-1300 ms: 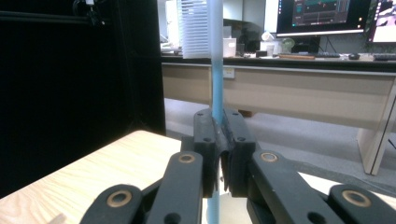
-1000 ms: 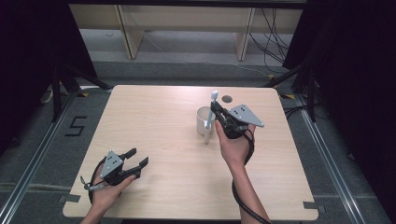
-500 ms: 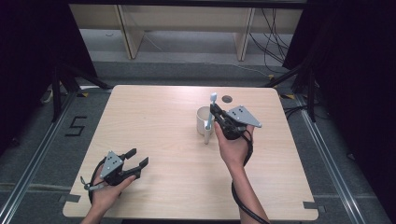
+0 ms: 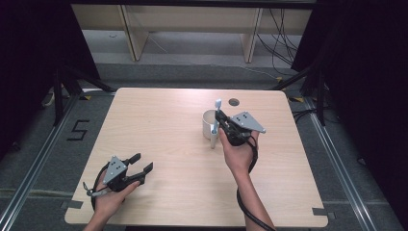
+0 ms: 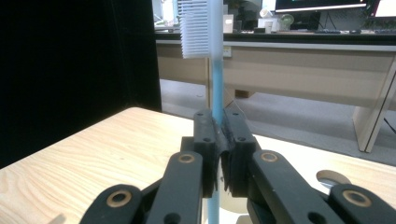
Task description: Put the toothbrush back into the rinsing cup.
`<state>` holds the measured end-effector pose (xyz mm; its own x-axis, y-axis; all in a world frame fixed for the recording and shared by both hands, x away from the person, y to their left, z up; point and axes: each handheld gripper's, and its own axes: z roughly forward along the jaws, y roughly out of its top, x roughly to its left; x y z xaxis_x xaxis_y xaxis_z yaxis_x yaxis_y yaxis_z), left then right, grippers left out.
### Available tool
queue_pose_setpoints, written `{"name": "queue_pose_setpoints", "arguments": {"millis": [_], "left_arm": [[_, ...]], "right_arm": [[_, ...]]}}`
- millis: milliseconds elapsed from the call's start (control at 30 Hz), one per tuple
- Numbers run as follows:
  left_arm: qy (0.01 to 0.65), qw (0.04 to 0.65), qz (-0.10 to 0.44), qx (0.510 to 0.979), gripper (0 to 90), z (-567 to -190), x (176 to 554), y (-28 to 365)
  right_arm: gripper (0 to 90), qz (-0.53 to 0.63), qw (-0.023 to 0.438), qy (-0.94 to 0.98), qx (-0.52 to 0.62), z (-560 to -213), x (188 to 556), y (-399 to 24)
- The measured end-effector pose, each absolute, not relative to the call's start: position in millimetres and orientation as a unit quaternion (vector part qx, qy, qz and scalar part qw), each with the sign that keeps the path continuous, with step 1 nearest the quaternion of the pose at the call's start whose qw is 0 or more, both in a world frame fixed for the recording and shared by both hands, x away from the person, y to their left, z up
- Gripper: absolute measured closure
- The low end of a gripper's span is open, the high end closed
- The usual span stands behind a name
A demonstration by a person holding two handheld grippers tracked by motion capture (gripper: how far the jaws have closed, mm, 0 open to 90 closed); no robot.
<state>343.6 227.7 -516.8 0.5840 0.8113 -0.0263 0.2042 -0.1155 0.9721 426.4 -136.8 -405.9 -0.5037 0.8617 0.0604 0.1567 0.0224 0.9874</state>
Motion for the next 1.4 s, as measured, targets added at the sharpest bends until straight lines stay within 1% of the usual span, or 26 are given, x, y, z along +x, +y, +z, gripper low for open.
{"name": "queue_pose_setpoints", "arguments": {"millis": [367, 400, 533, 600, 633, 667, 700, 733, 800, 867, 1067, 1100, 1167, 1200, 1233, 1300, 1333, 1400], "left_arm": [[0.366, 0.556, 0.272, 0.695, 36.3, -517.0, 343.5, 227.8], [0.365, 0.556, 0.272, 0.695, 36.3, -517.0, 343.6, 227.7], [0.366, 0.555, 0.271, 0.696, 36.2, -517.2, 343.6, 227.5], [0.365, 0.555, 0.271, 0.696, 36.3, -517.4, 343.7, 227.6], [0.365, 0.555, 0.271, 0.696, 36.3, -517.4, 343.7, 227.6], [0.365, 0.555, 0.271, 0.696, 36.3, -517.3, 343.6, 227.7], [0.365, 0.556, 0.271, 0.696, 36.3, -517.3, 343.6, 227.7], [0.365, 0.556, 0.271, 0.696, 36.2, -517.4, 343.6, 227.7], [0.366, 0.556, 0.271, 0.696, 36.2, -517.4, 343.7, 227.8], [0.365, 0.556, 0.27, 0.696, 36.2, -517.5, 343.8, 227.5], [0.366, 0.555, 0.271, 0.696, 36.2, -517.7, 343.9, 227.6], [0.354, 0.564, 0.274, 0.694, 36.2, -518.5, 346.4, 227.4], [0.353, 0.565, 0.273, 0.694, 36.2, -518.8, 346.5, 227.1], [0.353, 0.566, 0.273, 0.694, 36.2, -518.9, 346.5, 227.0], [0.353, 0.565, 0.273, 0.694, 36.2, -519.0, 346.4, 226.9], [0.357, 0.564, 0.271, 0.694, 36.2, -519.2, 345.8, 226.6], [0.358, 0.564, 0.271, 0.694, 36.2, -519.3, 345.8, 226.6], [0.361, 0.558, 0.271, 0.696, 36.2, -518.8, 344.8, 227.4]], "right_arm": [[85.9, 0.57, 0.306, 0.65, 0.399, -415.1, 428.1, -136.1], [85.9, 0.574, 0.298, 0.649, 0.4, -416.0, 428.4, -135.4], [85.8, 0.57, 0.298, 0.651, 0.404, -419.7, 429.2, -134.7], [85.9, 0.565, 0.309, 0.653, 0.399, -421.6, 430.0, -134.7], [85.8, 0.568, 0.297, 0.653, 0.404, -423.1, 429.8, -133.4], [85.9, 0.564, 0.308, 0.656, 0.395, -425.1, 431.3, -134.7], [85.9, 0.564, 0.308, 0.656, 0.395, -425.1, 431.3, -134.7], [85.8, 0.565, 0.297, 0.655, 0.406, -426.7, 430.1, -133.4], [85.8, 0.56, 0.303, 0.656, 0.405, -427.3, 430.1, -134.2], [85.7, 0.562, 0.294, 0.655, 0.411, -429.9, 430.9, -133.5], [85.7, 0.555, 0.295, 0.657, 0.416, -434.1, 432.0, -135.0], [85.7, 0.557, 0.295, 0.658, 0.412, -435.4, 433.0, -135.4], [85.7, 0.556, 0.293, 0.658, 0.415, -438.4, 433.5, -136.0], [85.7, 0.552, 0.301, 0.662, 0.408, -439.3, 434.5, -136.7], [85.7, 0.554, 0.291, 0.66, 0.415, -440.5, 434.1, -135.3], [85.7, 0.553, 0.297, 0.659, 0.414, -441.4, 434.6, -135.3], [85.7, 0.552, 0.288, 0.662, 0.418, -442.0, 434.2, -134.5], [85.7, 0.551, 0.297, 0.663, 0.412, -442.9, 435.7, -134.8]]}}
